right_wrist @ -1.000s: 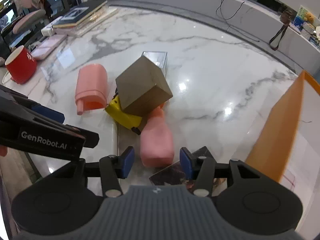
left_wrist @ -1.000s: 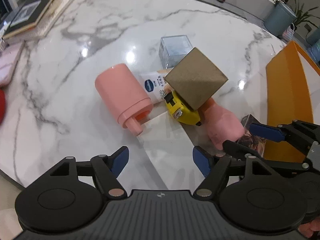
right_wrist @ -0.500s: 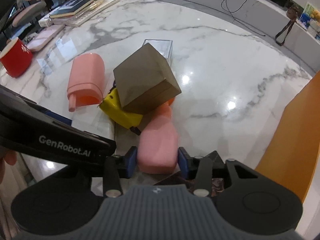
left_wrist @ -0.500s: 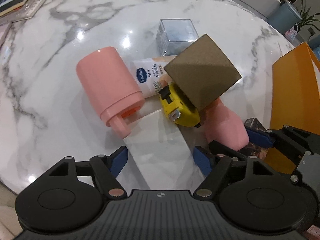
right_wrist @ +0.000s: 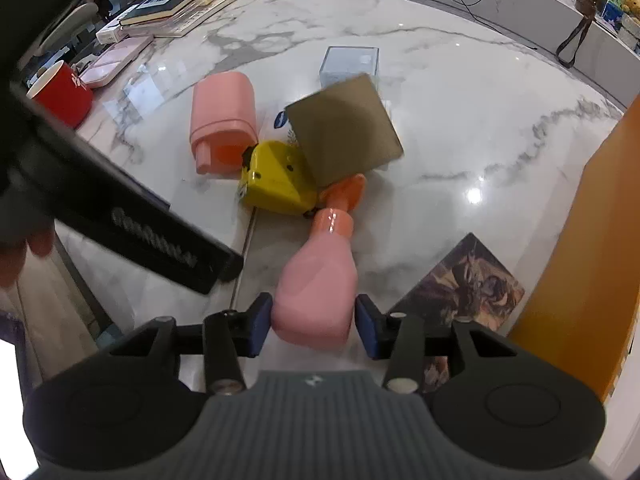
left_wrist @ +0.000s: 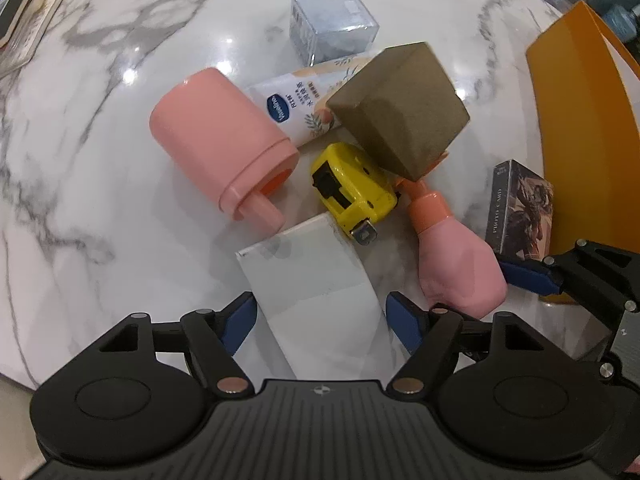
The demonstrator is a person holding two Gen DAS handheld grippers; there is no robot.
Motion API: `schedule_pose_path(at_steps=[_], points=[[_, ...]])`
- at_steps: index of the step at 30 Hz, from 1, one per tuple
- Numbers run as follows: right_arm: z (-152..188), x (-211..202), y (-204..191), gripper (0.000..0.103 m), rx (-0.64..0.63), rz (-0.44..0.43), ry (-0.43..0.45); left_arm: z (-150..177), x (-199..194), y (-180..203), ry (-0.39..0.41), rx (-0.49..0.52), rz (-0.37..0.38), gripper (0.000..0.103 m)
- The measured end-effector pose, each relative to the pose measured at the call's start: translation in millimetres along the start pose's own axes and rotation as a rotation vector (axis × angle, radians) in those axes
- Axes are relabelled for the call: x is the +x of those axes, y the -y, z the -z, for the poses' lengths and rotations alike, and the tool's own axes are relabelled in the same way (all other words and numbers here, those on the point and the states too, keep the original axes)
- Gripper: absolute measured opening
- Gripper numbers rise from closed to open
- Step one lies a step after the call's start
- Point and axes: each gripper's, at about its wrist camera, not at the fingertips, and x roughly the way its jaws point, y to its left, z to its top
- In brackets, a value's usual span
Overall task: Organize rigid objects
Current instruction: 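Grasp the white box with the left tool while the right tool grasps the pink pump bottle, then carry the white box and pink bottle into the orange box and release both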
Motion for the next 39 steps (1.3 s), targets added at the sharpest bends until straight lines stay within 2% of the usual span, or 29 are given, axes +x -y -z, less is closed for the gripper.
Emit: schedule_pose_path(at_steps=[6,18,25,39], points=[[-7.3,8.6,-3.9,0.048,-0.066,0.019,0.012,1.2,8.5,-9.3,0.001,-0.077,0.023,0.085],[-6.1,15.4,-4.1,0.045,-0.071,0.030,0.016,14.1,-0.4,-13.6,0.046,-0.071,0.016,0.077],[2.1,-4.9,-3.7,0.043,-0.058,0.028,0.055,29.9,-19.4,-14.5,0.093,-0.078,0.023,0.073],[10.5,-74.1,-4.7,0.042,-0.043,0.045,0.184,44.1,-81.2,13.4,0.223,-0.002,0.034,0.069]])
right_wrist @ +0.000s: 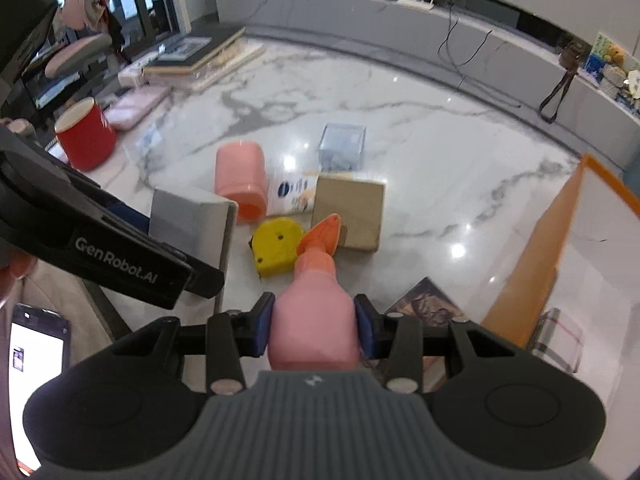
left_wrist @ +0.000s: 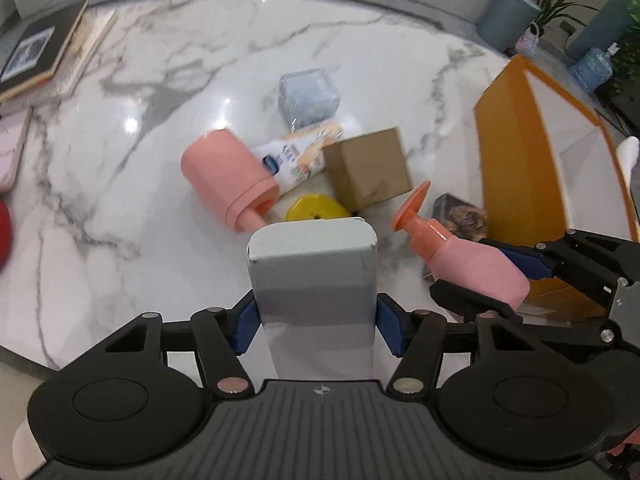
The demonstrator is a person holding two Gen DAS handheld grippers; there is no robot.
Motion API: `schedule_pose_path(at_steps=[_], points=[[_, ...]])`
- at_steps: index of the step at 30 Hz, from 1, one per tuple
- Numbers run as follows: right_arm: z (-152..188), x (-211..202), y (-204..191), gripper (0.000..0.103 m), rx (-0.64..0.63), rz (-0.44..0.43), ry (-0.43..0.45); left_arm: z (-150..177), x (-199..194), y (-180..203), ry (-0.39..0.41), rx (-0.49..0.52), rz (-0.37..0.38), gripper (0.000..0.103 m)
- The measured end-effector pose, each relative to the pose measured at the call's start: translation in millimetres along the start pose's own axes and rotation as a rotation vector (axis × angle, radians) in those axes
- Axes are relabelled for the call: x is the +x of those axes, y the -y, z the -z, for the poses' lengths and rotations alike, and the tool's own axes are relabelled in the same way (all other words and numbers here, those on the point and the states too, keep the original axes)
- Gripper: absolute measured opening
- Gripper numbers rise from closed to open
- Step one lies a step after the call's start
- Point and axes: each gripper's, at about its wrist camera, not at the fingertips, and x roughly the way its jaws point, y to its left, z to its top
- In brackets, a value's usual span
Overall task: Organize rigid objects
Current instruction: 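Carry the white box and pink bottle into the orange box and release both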
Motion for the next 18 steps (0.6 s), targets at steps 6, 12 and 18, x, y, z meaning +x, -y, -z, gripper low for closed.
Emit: schedule_pose_path(at_steps=[6,12,18], points=[[0.5,-40.0,15.0,0.042,0.029,0.033,0.077,-6.4,-29.0,26.4,0.085,0.054,0.021,0.068],[-1.2,-79.8,43.0,0.042,0.066,0.106,0.157,-16.8,-62.2,63.4,0.172,0.126,0.071,0.068],[3.7,-117.4,83.4,0.042,0.107,0.229,0.203,-35.7,-97.1,124.5,0.262,0.248,0.164,0.068]])
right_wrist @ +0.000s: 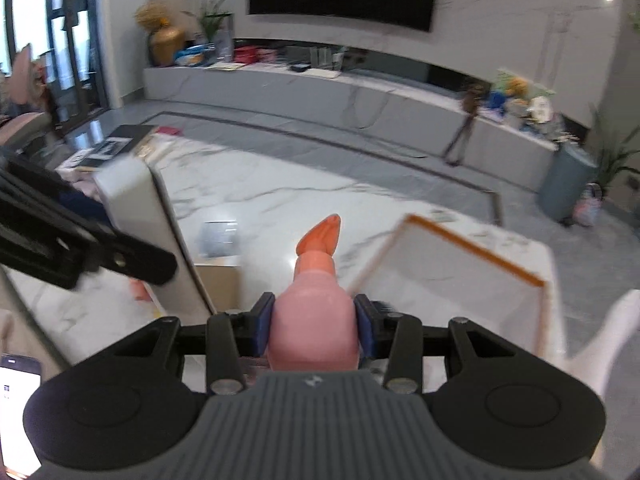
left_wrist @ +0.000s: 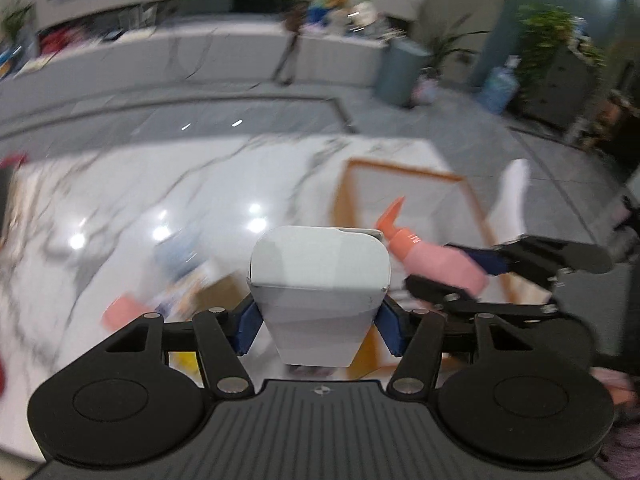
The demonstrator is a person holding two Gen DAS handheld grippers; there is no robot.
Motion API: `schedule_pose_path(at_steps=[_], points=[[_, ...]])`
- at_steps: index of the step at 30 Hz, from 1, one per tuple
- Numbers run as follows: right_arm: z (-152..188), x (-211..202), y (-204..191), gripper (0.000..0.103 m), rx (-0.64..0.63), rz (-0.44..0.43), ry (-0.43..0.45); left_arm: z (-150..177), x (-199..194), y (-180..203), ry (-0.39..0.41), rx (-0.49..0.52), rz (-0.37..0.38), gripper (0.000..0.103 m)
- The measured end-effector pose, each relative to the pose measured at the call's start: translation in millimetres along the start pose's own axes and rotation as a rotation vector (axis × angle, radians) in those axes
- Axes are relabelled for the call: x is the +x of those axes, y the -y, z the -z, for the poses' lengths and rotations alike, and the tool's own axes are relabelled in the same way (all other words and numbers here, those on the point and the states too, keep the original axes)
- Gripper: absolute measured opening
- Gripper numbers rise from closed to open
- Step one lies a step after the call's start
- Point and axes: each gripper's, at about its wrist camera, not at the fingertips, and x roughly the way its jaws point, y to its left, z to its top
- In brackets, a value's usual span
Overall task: Organize rigid objects
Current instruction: 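Carry the white box and pink bottle into the orange box and release both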
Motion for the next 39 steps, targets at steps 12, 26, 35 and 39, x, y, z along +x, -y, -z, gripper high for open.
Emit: schedule_pose_path(at_steps=[12,26,35,39], points=[[62.0,17.5,80.4,0.042,0.084,0.115,-0.136,-14.1,98.2,91.5,-0.171,0.159,0.123,0.068],[82.3,61.1,106.8,0.042,0.157,0.072,-0.205,3.4,167.5,100.3,-0.333,0.271,0.041,0.068],[84.1,58.9,120.7,0.042,0.151,0.105,-0.209,-3.3,191.0,111.0,-0.311,0.322,0.100,0.068],[87.5,57.0,122.0,0.042,0.122,0.141,-0.221,-1.2,202.9,110.6,-0.316,0.307,0.163,0.069]])
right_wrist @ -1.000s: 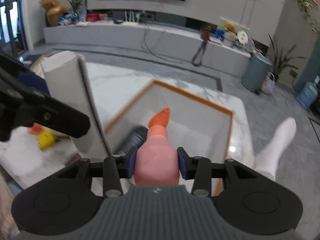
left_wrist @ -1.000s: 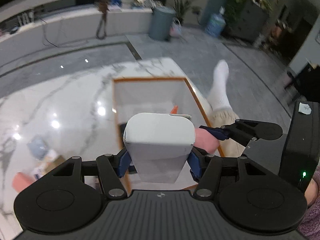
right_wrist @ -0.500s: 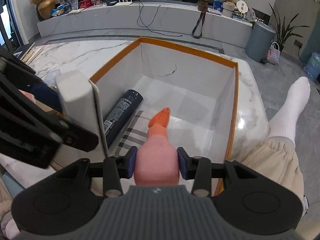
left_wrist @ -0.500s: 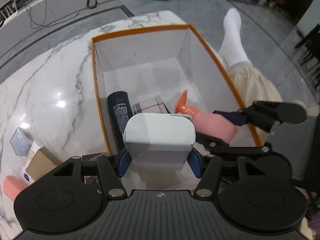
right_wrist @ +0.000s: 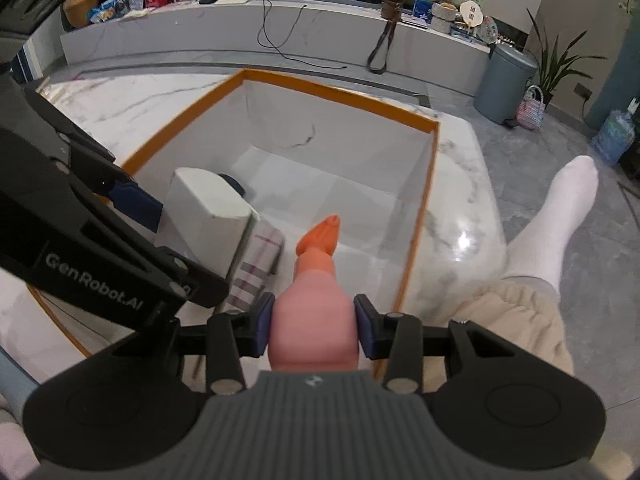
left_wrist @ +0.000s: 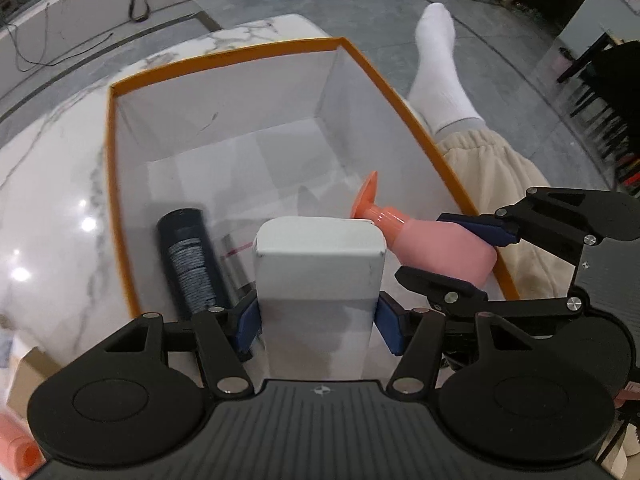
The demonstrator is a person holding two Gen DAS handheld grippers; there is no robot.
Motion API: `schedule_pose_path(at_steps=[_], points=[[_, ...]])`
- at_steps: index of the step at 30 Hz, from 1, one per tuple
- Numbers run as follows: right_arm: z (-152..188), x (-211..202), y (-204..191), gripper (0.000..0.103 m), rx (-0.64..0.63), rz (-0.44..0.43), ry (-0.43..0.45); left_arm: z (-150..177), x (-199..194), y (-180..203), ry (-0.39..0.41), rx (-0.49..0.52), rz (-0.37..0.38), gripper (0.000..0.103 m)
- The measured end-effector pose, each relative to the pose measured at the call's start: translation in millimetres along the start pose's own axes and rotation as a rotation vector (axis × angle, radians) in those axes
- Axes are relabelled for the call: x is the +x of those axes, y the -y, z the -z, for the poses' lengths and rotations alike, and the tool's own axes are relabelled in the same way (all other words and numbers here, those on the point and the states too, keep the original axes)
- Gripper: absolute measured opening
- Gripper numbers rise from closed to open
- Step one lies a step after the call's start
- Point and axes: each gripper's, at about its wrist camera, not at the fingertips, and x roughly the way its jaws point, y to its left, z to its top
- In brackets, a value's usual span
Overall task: Organize rigid objects
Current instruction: 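Carry the white box and pink bottle into the orange box and release both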
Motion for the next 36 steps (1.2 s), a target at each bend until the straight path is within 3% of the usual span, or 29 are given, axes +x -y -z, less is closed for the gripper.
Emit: schedule_pose_path(at_steps=[4,10,15,19,25,31,36], points=[[-0.8,-2.8,2.2,0.042,-0.009,-0.002,0.004,-3.0,5.7,-4.7,0.003,-0.015,0.025,0.069],[-4.6,-0.6,3.5,0.042,-0.009,0.009,-0.002,1.7,15.0,-25.2,-0.022,-0.152,0.140,0.071],[-5.9,-0.2,-5.4,0.042,-0.029,0.040,0.002,4.3,13.7,-29.6,-0.026,-0.181,0.133,0.070],[-6.9,5.1,-14.7,0.042,-0.033,0.023,-0.008,5.1,4.2,-29.8,-0.030,-0.160,0.094,0.061],[-7.0,20.8,-35.2,0.042,-0.096,0.121,-0.057,6.3,-11.5,-21.2,0.010,-0.100,0.011,0.061],[-5.8,31.3,-39.3,0.042,-0.114,0.168,-0.122,11.1,-16.7,-23.2,0.015,-0.100,-0.005,0.061],[-7.0,30.3,-43.3,0.041,-0.122,0.196,-0.123,17.1,-20.9,-25.7,0.025,-0.110,-0.014,0.061]])
